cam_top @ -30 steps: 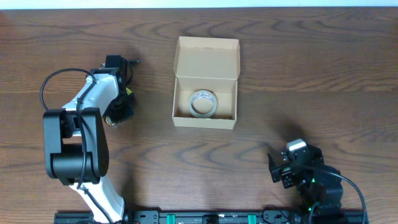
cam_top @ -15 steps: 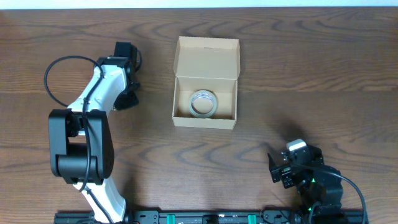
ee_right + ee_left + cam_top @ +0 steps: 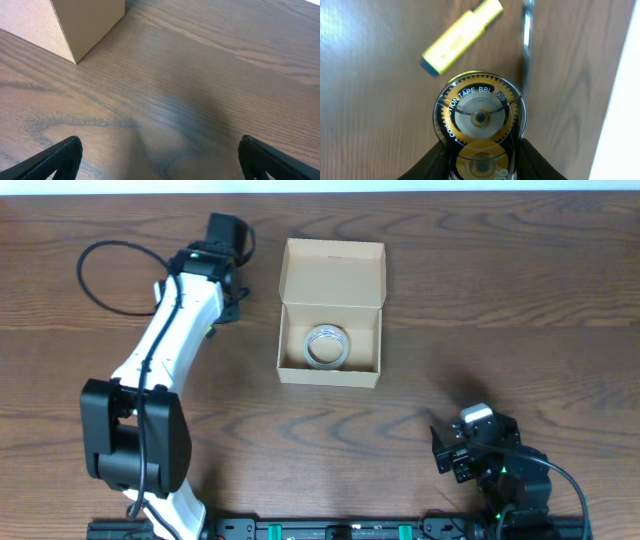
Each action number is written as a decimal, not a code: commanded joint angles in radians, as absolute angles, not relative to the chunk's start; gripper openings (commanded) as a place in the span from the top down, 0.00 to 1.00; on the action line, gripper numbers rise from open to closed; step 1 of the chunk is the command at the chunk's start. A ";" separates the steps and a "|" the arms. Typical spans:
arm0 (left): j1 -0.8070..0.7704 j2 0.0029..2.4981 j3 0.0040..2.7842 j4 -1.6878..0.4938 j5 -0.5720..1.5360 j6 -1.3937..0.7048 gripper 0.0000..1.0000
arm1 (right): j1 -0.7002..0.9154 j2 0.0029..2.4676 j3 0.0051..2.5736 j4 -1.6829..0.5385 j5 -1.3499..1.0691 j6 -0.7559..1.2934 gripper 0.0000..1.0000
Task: Pack container
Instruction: 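Carry the correction tape into the box and lower it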
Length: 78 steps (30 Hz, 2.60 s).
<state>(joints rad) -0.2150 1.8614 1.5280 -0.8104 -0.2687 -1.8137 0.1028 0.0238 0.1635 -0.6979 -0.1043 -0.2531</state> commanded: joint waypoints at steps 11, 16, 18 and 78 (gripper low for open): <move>-0.427 1.839 1.666 -0.819 -0.275 -1.655 0.85 | 0.095 0.018 0.161 -0.699 -0.105 -0.243 0.01; -0.508 1.839 1.668 -0.820 -0.249 -1.655 0.85 | 0.095 0.018 0.161 -0.700 -0.105 -0.243 0.01; -0.544 1.839 1.668 -0.820 -0.234 -1.655 0.85 | 0.095 0.018 0.161 -0.700 -0.105 -0.243 0.01; -0.710 1.978 1.670 -0.918 -0.210 -1.715 0.50 | 0.095 0.018 0.161 -0.700 -0.105 -0.243 0.01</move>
